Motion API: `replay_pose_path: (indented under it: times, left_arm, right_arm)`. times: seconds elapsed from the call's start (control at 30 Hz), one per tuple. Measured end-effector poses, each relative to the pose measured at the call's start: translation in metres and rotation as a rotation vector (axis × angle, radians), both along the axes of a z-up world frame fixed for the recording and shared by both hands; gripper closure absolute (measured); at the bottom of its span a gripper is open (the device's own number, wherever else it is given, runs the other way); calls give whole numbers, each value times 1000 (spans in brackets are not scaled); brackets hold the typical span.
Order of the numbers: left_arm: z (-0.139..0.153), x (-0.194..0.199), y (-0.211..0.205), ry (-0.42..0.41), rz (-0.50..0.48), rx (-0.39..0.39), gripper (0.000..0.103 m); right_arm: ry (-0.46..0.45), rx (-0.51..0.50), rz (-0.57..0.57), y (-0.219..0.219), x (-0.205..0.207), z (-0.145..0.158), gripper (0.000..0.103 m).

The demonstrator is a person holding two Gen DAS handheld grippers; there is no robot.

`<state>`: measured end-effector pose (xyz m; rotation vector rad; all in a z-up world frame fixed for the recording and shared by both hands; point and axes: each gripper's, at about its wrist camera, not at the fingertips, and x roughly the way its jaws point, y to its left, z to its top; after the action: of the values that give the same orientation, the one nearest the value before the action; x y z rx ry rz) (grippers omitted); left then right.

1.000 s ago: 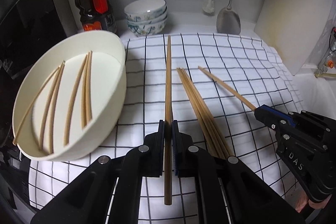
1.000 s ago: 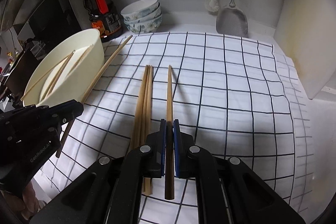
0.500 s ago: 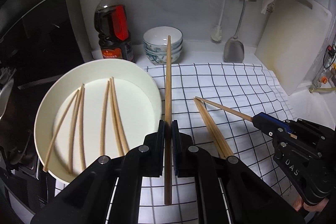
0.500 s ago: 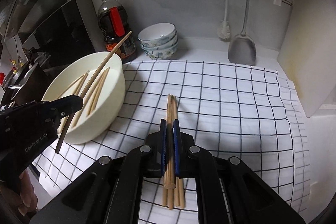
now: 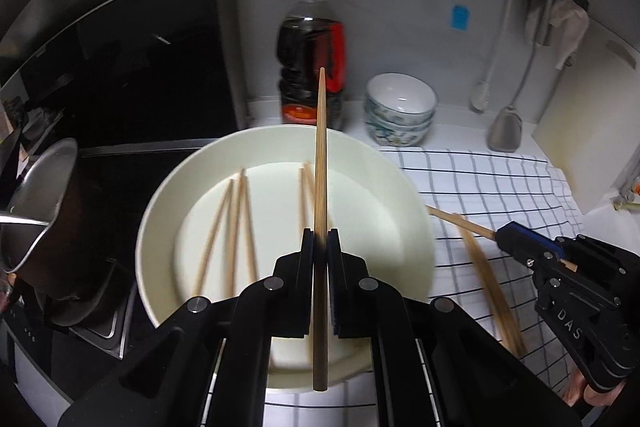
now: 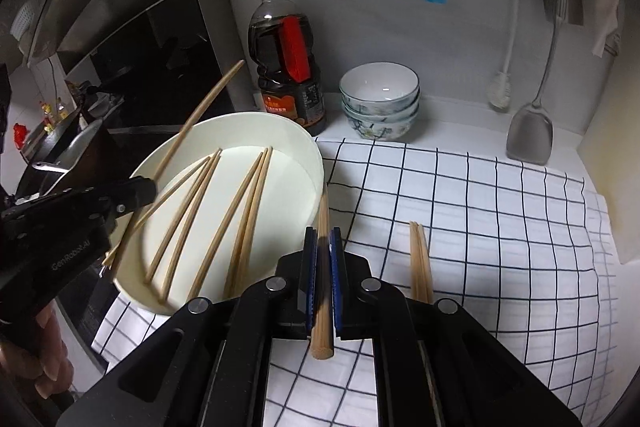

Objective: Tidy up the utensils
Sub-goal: 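Lift and carry the chopsticks in both grippers over the white basin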

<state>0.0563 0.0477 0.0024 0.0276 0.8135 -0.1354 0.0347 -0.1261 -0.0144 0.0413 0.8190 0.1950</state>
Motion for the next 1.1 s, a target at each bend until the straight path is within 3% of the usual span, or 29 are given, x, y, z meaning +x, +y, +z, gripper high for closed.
replay_pose_path:
  times: [0.37, 0.63, 0.93, 1.1]
  left_arm:
    - [-22, 20, 54, 51, 79, -14, 96]
    - [-29, 28, 63, 63, 72, -44, 96]
    - [-27, 30, 71, 58, 80, -68, 96]
    - [-27, 32, 79, 60, 93, -76, 96]
  right_arm:
    - [-56, -23, -45, 12, 19, 16, 97]
    - [-144, -84, -31, 30, 15, 51, 97]
    - [-242, -79, -1, 44, 13, 96, 97]
    - [-231, -53, 43, 57, 27, 112, 97]
